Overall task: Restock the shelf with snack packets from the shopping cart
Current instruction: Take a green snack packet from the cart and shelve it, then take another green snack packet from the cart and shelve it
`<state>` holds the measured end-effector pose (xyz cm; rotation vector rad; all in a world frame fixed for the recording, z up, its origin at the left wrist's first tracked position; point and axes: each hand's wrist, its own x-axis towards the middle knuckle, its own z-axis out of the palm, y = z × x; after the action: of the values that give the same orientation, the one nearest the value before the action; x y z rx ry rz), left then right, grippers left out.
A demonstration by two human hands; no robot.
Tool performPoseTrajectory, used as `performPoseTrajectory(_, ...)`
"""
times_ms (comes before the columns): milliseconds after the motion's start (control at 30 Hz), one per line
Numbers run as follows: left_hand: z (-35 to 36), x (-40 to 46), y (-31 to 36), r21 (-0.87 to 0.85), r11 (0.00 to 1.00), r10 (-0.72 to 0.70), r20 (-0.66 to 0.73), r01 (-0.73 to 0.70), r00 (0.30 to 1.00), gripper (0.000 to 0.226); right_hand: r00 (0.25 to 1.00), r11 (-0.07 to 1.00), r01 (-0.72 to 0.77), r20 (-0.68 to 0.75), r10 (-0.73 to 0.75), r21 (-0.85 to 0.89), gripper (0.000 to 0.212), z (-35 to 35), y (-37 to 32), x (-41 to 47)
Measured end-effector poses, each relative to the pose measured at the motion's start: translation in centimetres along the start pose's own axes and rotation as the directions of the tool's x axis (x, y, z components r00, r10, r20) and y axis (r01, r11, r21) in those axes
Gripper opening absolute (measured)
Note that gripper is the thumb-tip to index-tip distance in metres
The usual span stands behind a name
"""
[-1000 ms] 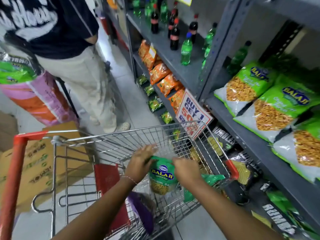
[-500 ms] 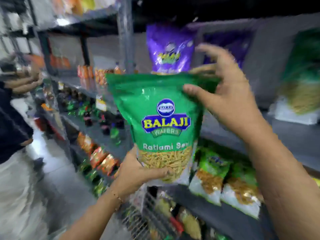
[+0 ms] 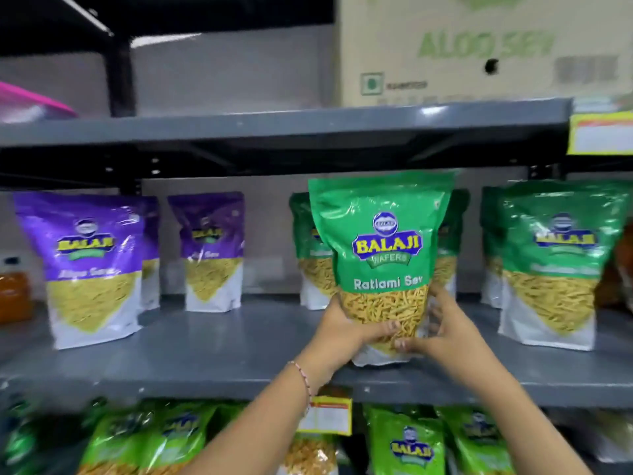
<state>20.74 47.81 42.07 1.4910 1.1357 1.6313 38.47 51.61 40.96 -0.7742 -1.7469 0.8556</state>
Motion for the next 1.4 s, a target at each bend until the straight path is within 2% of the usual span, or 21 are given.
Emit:
performPoseTrajectory(167, 5.4, 4.2, -2.5, 0.049, 0.994, -0.097, 0.055, 0.094, 0.994, 0.078, 0.995, 0.998, -0.057, -0.084, 0.055, -0.027, 0.112, -4.5, 7.5, 2.9)
performPoseTrajectory(300, 6.3, 6.3, -3.2, 0.092, 0.989, -0.119, 0.075, 0.112, 0.990, 0.050, 0.965, 0.965, -0.217, -0.181, 0.189, -0.150, 0.090, -4.3, 4.8, 3.1)
performPoseTrajectory(433, 6.8, 7.8, -3.7, 0.142, 0.977, -0.180, 0.129, 0.162, 0.975, 0.056, 0.941, 0.937, -0.297, -0.223, 0.255, -0.181, 0.083, -4.2, 4.8, 4.3)
performPoseTrajectory(500, 7.2, 8.0, -3.5, 0.132, 0.976, -0.189, 0.121, 0.173, 0.974, 0.044, 0.934, 0.930, -0.312, -0.239, 0.264, -0.193, 0.077, -4.2, 4.7, 4.5)
performPoseTrajectory(633, 7.7, 8.1, -3.3, 0.148, 0.976, -0.177, 0.125, 0.158, 0.976, 0.036, 0.929, 0.921, -0.332, -0.237, 0.283, -0.204, 0.078, -4.2, 4.7, 4.6)
performPoseTrajectory(800, 7.2, 7.9, -3.5, 0.188, 0.964, -0.209, 0.095, 0.188, 0.973, 0.038, 0.936, 0.922, -0.321, -0.219, 0.275, -0.215, 0.075, -4.2, 4.5, 4.2)
performPoseTrajectory(867, 6.6, 7.6, -3.3, 0.198, 0.957, -0.229, 0.058, 0.213, 0.972, 0.058, 0.940, 0.928, -0.311, -0.211, 0.268, -0.204, 0.078, -4.1, 3.8, 3.8)
performPoseTrajectory(967, 4.4, 5.4, -2.0, 0.228, 0.958, -0.172, -0.029, 0.174, 0.985, 0.092, 0.943, 0.943, -0.224, -0.299, 0.146, -0.246, 0.079, -3.8, 2.1, 2.4)
performPoseTrajectory(1033, 1.7, 2.0, -1.3, 0.113, 0.993, -0.040, -0.054, 0.046, 0.998, 0.082, 0.912, 0.954, -0.053, -0.404, -0.075, -0.296, 0.069, -1.8, 1.1, 0.8)
performPoseTrajectory(1100, -2.2, -2.4, -1.4, 0.019, 0.999, 0.037, -0.204, -0.033, 0.978, 0.060, 0.879, 0.956, 0.146, -0.410, -0.244, -0.256, 0.059, 2.8, -0.1, -1.5)
performPoseTrajectory(1167, -5.7, -6.6, -1.5, -0.027, 0.998, 0.049, -0.378, -0.063, 0.925, 0.045, 0.870, 0.929, 0.323, -0.329, -0.367, -0.182, 0.053, 8.3, -1.2, -3.9)
performPoseTrajectory(1267, -10.9, -12.8, -1.7, 0.008, 0.994, 0.095, -0.553, -0.109, 0.828, 0.039, 0.890, 0.894, 0.447, -0.087, -0.448, -0.030, 0.051, 17.6, -2.5, -7.8)
performPoseTrajectory(1333, -14.4, -17.1, -2.5, 0.057, 0.996, 0.092, -0.636, -0.072, 0.766, 0.039, 0.877, 0.882, 0.465, 0.097, -0.471, 0.078, 0.051, 23.8, -2.3, -10.5)
performPoseTrajectory(1400, -17.9, -21.4, -4.4, 0.109, 0.994, 0.059, -0.701, 0.026, 0.711, 0.038, 0.850, 0.892, 0.416, 0.272, -0.450, 0.175, 0.049, 29.3, -1.3, -13.2)
